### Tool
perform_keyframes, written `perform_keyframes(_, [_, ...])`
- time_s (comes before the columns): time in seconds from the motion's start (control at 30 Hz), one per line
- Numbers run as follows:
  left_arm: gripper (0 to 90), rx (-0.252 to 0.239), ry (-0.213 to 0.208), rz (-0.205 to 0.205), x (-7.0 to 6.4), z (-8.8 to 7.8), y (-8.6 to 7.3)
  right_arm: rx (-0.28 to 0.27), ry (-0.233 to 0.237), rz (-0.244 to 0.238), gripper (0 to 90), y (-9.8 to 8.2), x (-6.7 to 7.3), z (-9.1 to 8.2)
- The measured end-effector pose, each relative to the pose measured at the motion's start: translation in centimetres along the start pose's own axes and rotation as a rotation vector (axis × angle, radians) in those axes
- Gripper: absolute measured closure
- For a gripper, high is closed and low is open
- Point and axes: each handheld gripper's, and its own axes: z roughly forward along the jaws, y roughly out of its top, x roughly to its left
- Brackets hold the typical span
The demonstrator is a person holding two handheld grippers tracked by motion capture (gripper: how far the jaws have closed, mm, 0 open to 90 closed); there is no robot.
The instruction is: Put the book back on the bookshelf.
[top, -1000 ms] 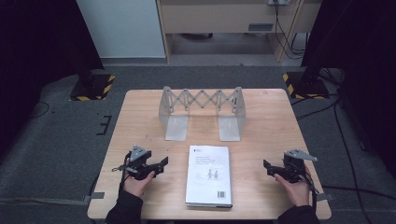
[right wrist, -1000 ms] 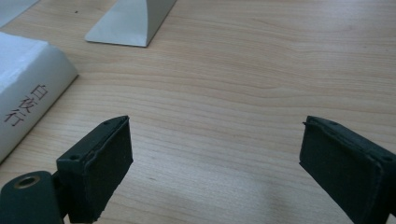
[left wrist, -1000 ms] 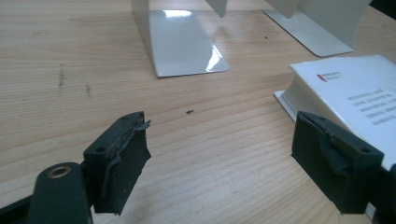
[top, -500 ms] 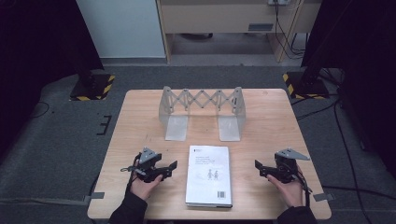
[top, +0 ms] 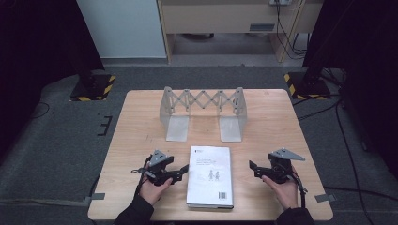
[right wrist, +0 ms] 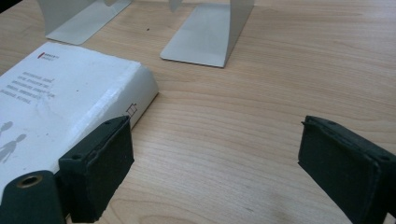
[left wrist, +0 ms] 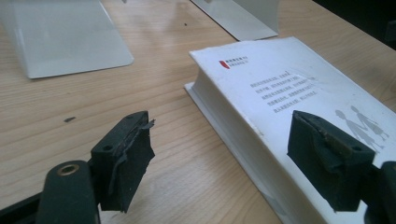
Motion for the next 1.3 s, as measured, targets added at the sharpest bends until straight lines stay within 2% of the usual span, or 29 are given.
perform_keyframes(0.3, [22.0,0.039,-0.035,0.027,-1.3,1.3,-0.1,0.007,0.046,-0.022,11.1,0.1,1.5,0.8])
perform_keyframes(0.47, [22.7,0.059,-0.085,0.038,-1.8,2.1,-0.2,0.008,0.056,-0.025,11.1,0.1,1.8,0.9])
perform_keyframes(0.6, [22.9,0.056,-0.115,0.042,-2.3,2.6,-0.1,0.010,0.060,-0.037,11.2,0.1,1.8,1.0])
perform_keyframes(0.73, [24.5,0.050,-0.113,0.061,-2.6,2.7,-0.1,0.015,0.062,-0.034,11.2,0.0,1.8,1.0])
perform_keyframes(0.8, [26.8,0.031,-0.112,0.077,-2.6,2.4,0.1,0.016,0.063,-0.034,11.2,0.0,1.8,1.1])
perform_keyframes(0.87, [28.2,-0.009,-0.129,0.074,-2.8,2.0,0.4,0.015,0.065,-0.033,11.2,0.0,1.8,1.1])
perform_keyframes(0.9, [28.2,-0.013,-0.129,0.078,-2.9,1.9,0.5,0.015,0.066,-0.033,11.2,0.0,1.8,1.0])
perform_keyframes(0.97, [28.0,0.001,-0.119,0.070,-2.9,2.0,0.4,0.017,0.067,-0.029,11.1,0.0,1.8,1.1])
perform_keyframes(1.07, [26.9,0.039,-0.073,0.078,-2.5,2.5,0.2,0.020,0.068,-0.030,11.1,0.0,1.8,1.1])
perform_keyframes(1.1, [26.3,0.043,-0.070,0.071,-2.3,2.6,0.1,0.019,0.068,-0.030,11.1,0.0,1.8,1.0])
perform_keyframes(1.17, [24.1,0.049,-0.090,0.040,-2.0,2.7,0.1,0.017,0.066,-0.026,11.1,0.0,1.7,1.1])
perform_keyframes(1.3, [22.5,0.058,-0.144,0.030,-2.0,3.2,-0.1,0.023,0.069,-0.029,11.1,0.0,1.8,1.2])
